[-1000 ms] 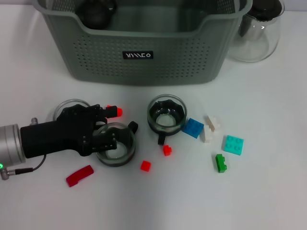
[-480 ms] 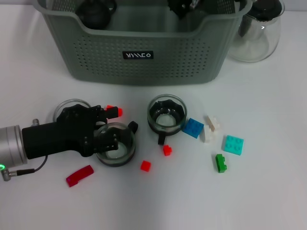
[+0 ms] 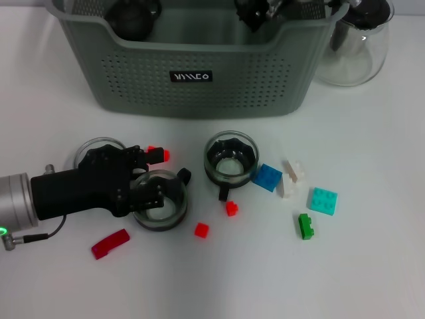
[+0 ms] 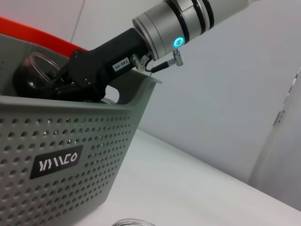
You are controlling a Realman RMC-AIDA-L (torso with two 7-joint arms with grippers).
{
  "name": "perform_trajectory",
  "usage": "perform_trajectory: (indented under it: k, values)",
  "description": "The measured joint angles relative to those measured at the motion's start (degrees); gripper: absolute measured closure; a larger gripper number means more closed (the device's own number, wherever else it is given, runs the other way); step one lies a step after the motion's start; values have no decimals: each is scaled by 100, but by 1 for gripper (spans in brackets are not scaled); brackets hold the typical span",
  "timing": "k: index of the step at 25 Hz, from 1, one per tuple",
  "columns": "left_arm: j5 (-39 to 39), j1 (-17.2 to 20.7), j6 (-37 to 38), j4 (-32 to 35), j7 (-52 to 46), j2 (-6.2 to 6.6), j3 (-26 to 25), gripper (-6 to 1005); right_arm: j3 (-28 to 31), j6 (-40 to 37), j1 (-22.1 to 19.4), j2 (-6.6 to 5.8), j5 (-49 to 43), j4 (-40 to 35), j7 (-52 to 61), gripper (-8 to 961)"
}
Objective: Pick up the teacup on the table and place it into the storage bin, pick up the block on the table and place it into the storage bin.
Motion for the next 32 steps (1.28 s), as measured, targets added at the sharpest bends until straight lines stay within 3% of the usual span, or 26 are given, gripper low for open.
perform_trajectory:
  k: [13, 22, 25, 32]
  values:
    - [0, 15, 1, 0, -4, -7, 0, 253, -2, -33, -16, 9, -25, -33, 13, 830]
    - [0, 27, 1, 0, -21, -8, 0, 255, -1, -62, -34, 9, -32, -198, 13, 622]
    - [0, 40, 19, 0, -25, 3, 0, 255, 31, -228, -95, 9, -14, -579, 13, 547]
    - [0, 47, 56, 0, -33, 22, -17, 256, 187, -1089, -536, -14, 766, -2429, 11, 421]
